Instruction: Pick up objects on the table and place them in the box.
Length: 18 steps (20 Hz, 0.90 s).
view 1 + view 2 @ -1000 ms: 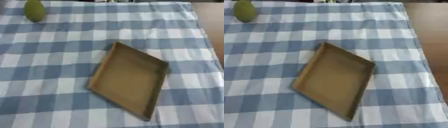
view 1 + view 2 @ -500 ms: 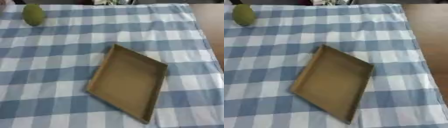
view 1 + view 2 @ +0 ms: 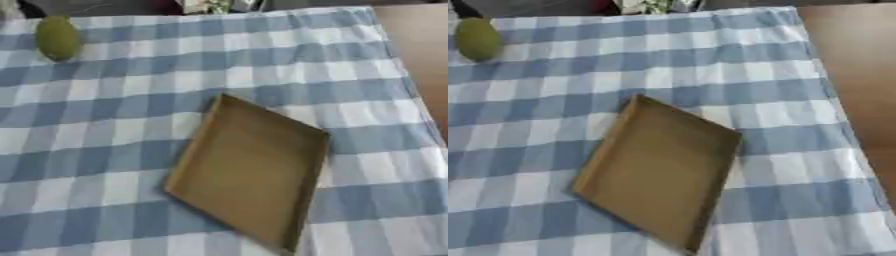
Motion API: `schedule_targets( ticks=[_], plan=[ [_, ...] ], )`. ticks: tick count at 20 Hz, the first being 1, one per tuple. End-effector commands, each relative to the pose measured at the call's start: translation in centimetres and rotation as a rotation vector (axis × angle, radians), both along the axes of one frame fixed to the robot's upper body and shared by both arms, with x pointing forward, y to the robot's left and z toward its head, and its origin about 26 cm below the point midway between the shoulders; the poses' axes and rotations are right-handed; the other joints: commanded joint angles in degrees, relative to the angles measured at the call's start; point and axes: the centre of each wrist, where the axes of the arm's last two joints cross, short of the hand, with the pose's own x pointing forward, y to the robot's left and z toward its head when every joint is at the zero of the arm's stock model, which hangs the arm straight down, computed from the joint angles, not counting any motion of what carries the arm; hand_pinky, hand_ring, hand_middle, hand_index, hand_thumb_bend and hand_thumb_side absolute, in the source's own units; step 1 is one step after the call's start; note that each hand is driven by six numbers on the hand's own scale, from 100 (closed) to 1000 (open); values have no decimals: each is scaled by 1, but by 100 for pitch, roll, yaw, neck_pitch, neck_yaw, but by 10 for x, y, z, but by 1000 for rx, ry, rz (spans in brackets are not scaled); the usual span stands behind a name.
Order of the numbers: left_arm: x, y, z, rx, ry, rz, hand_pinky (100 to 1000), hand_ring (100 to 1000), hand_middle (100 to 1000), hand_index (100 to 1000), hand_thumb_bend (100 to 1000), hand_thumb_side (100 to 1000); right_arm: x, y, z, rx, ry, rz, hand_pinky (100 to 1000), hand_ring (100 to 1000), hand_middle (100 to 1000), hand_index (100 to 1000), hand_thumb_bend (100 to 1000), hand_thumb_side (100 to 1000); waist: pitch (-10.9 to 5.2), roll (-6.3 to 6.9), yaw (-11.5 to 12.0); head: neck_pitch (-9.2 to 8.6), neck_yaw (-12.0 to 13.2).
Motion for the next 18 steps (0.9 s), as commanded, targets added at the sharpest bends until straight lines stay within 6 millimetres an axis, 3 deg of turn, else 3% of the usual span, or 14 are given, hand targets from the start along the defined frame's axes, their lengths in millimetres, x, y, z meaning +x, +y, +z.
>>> schedule_targets(
  ticks=[1, 9, 18],
  plan=[
    [1, 0, 15, 53, 16, 13, 938, 877, 913, 916, 100, 825, -4, 2, 15, -41, -31, 11, 763, 755, 687, 734, 100, 427, -93, 27, -52, -14, 143],
    [23, -22, 15, 156, 88, 17, 964, 900, 913, 931, 115, 1000, -4, 4, 18, -37, -36, 29, 763, 753, 684, 735, 100, 421, -90, 94, -313, 56, 386],
    [41, -39, 2, 220, 236, -44, 1000, 956, 940, 953, 100, 1000, -2, 7, 17, -36, -24, 47, 763, 752, 681, 734, 100, 431, -149, 70, -350, 130, 540]
  ],
)
